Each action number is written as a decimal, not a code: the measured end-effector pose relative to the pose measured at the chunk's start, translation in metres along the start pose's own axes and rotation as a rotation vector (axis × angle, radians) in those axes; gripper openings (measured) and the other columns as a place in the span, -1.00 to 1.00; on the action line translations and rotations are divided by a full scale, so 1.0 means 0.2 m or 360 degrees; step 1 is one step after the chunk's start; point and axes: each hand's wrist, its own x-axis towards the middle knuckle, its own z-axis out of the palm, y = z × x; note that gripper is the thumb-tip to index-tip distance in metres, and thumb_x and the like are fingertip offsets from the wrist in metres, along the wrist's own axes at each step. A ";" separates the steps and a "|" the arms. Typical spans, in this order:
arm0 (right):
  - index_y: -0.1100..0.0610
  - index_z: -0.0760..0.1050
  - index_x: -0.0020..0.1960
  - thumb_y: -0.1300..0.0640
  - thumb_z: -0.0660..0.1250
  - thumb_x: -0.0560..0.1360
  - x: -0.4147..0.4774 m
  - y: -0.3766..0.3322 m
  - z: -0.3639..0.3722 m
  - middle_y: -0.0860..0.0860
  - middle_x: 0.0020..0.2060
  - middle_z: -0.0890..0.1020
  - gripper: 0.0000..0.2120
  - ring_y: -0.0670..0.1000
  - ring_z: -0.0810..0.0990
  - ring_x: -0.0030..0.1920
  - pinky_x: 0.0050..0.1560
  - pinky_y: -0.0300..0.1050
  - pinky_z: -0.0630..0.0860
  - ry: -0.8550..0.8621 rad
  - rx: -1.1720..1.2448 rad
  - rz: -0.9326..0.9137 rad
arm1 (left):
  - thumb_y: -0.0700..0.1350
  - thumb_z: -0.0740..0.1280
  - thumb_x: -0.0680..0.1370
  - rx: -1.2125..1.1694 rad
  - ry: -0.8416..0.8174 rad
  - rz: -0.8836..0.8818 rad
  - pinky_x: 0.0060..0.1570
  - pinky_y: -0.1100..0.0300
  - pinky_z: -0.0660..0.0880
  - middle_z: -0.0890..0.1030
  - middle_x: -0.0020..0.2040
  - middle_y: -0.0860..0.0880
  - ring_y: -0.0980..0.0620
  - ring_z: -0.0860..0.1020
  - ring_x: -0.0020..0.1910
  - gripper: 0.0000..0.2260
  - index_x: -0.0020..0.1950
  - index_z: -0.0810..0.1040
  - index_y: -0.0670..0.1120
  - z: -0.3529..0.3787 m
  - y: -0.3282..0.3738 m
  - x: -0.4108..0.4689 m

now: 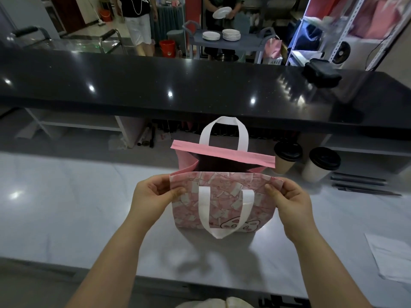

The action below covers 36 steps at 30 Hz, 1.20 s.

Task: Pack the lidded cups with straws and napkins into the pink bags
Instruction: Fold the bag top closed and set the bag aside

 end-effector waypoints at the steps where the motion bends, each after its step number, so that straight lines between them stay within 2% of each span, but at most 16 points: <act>1: -0.03 0.68 -0.18 0.36 0.37 0.49 0.00 0.00 0.01 -0.05 -0.24 0.72 -0.70 -0.12 0.68 -0.21 -0.23 -0.30 0.57 0.0006 0.0010 -0.0010 | -0.15 0.54 0.29 -0.0017 0.0014 0.0011 -0.13 0.25 0.61 0.73 -0.10 -0.02 0.01 0.71 -0.09 -0.73 -0.07 0.73 0.13 0.02 0.00 0.00; 4: -0.03 0.68 -0.20 0.37 0.36 0.49 -0.01 0.01 0.02 -0.07 -0.25 0.71 -0.68 -0.13 0.67 -0.21 -0.22 -0.30 0.58 0.0003 0.0010 -0.0012 | -0.15 0.51 0.33 -0.0029 0.0030 0.0039 -0.11 0.27 0.60 0.73 -0.09 -0.02 0.02 0.70 -0.07 -0.78 -0.07 0.73 0.10 0.06 -0.01 -0.02; 9: 0.08 0.61 -0.06 0.17 0.38 0.45 0.00 -0.02 -0.02 -0.06 -0.22 0.69 -0.91 -0.10 0.65 -0.18 -0.19 -0.24 0.60 -0.0080 0.0048 -0.0028 | -0.08 0.48 0.41 0.0053 0.0059 0.0100 -0.09 0.26 0.61 0.73 -0.04 0.01 0.04 0.69 -0.02 -0.79 0.03 0.71 0.12 0.05 0.01 -0.05; 13: 0.15 0.51 -0.08 0.26 0.34 0.49 0.03 -0.04 -0.03 -0.12 -0.32 0.64 -0.96 -0.16 0.61 -0.25 -0.25 -0.29 0.57 -0.0136 0.0005 -0.0079 | -0.01 0.45 0.45 0.0104 0.0124 0.0166 -0.16 0.33 0.59 0.72 -0.11 0.05 0.09 0.69 -0.10 -0.86 -0.02 0.68 0.20 0.05 0.05 -0.04; 15: 0.17 0.51 -0.12 0.28 0.37 0.47 0.04 -0.03 -0.04 -0.08 -0.33 0.65 -0.95 -0.12 0.62 -0.25 -0.23 -0.26 0.59 -0.0160 -0.0010 -0.0073 | -0.04 0.41 0.48 0.0106 0.0139 0.0160 -0.19 0.35 0.57 0.72 -0.14 0.08 0.13 0.68 -0.14 -0.87 -0.09 0.69 0.21 0.06 0.04 -0.03; 18: 0.18 0.54 -0.17 0.30 0.39 0.45 0.04 -0.02 -0.04 -0.06 -0.30 0.67 -0.93 -0.10 0.63 -0.23 -0.20 -0.24 0.60 -0.0147 -0.0023 -0.0054 | -0.19 0.36 0.55 0.0063 0.0104 0.0065 -0.24 0.35 0.56 0.72 -0.19 0.08 0.17 0.67 -0.20 -0.74 -0.14 0.70 0.18 0.06 0.01 -0.03; 20: 0.09 0.57 -0.23 0.21 0.43 0.39 0.05 -0.01 -0.04 -0.06 -0.18 0.67 -0.94 -0.11 0.63 -0.15 -0.18 -0.25 0.59 -0.0127 -0.0027 -0.0047 | -0.18 0.37 0.54 0.0064 0.0130 0.0048 -0.22 0.34 0.58 0.72 -0.15 0.08 0.17 0.67 -0.16 -0.75 -0.15 0.71 0.18 0.06 0.01 -0.01; 23: 0.05 0.54 -0.27 0.21 0.45 0.40 0.10 -0.01 -0.04 -0.13 0.18 0.58 -0.87 -0.17 0.57 0.12 -0.11 -0.27 0.57 -0.0121 -0.0056 -0.0028 | -0.01 0.43 0.45 0.0175 0.0162 0.0103 -0.09 0.30 0.60 0.61 0.16 0.23 0.21 0.61 0.06 -0.93 -0.15 0.71 0.15 0.06 0.01 0.04; 26: 0.12 0.51 -0.24 0.20 0.43 0.41 0.16 0.00 -0.06 -0.23 0.32 0.49 -0.88 -0.24 0.51 0.24 -0.08 -0.30 0.56 -0.0194 -0.0058 0.0048 | 0.10 0.44 0.38 0.0341 0.0066 0.0063 0.19 0.00 0.55 0.40 0.35 0.41 0.00 0.53 0.27 -0.86 -0.12 0.69 0.12 0.03 0.02 0.11; 27: 0.15 0.50 -0.23 0.20 0.43 0.41 0.18 0.00 -0.06 -0.21 0.32 0.50 -0.89 -0.22 0.53 0.23 -0.08 -0.29 0.58 -0.0225 -0.0025 0.0055 | 0.11 0.45 0.37 0.0376 0.0015 0.0043 0.26 -0.08 0.50 0.37 0.35 0.46 -0.04 0.50 0.33 -0.86 -0.12 0.69 0.14 0.02 0.03 0.13; 29: 0.14 0.53 -0.22 0.22 0.42 0.41 0.20 0.01 -0.05 -0.15 0.26 0.57 -0.92 -0.15 0.59 0.18 -0.06 -0.25 0.59 -0.0246 0.0039 0.0045 | 0.12 0.49 0.32 0.0475 -0.0068 0.0060 0.36 -0.14 0.39 0.33 0.31 0.54 0.02 0.37 0.44 -0.83 -0.12 0.69 0.18 0.01 0.04 0.17; 31: 0.08 0.61 -0.14 0.22 0.42 0.43 0.20 0.01 -0.03 -0.13 0.15 0.65 -0.94 -0.12 0.63 0.11 -0.05 -0.21 0.61 -0.0203 0.0030 0.0010 | 0.13 0.52 0.27 0.0527 -0.0070 0.0080 0.41 -0.15 0.33 0.33 0.32 0.51 0.10 0.30 0.48 -0.78 -0.10 0.69 0.23 0.02 0.04 0.19; 33: 0.02 0.65 -0.04 0.26 0.41 0.46 0.20 0.04 0.00 -0.09 -0.01 0.71 -0.83 -0.10 0.67 0.00 -0.07 -0.21 0.62 -0.0074 -0.0002 -0.0018 | 0.09 0.55 0.27 0.0436 0.0019 0.0064 0.35 -0.16 0.40 0.42 0.36 0.33 0.07 0.39 0.42 -0.78 -0.11 0.71 0.24 0.04 0.03 0.21; 36: -0.05 0.67 -0.09 0.33 0.40 0.48 0.21 0.06 0.03 -0.08 -0.16 0.72 -0.73 -0.11 0.68 -0.12 -0.14 -0.25 0.61 0.0105 -0.0030 -0.0050 | -0.07 0.59 0.25 0.0128 0.0156 0.0080 0.15 -0.06 0.57 0.61 0.22 0.11 0.05 0.60 0.17 -0.75 -0.09 0.73 0.08 0.08 0.02 0.23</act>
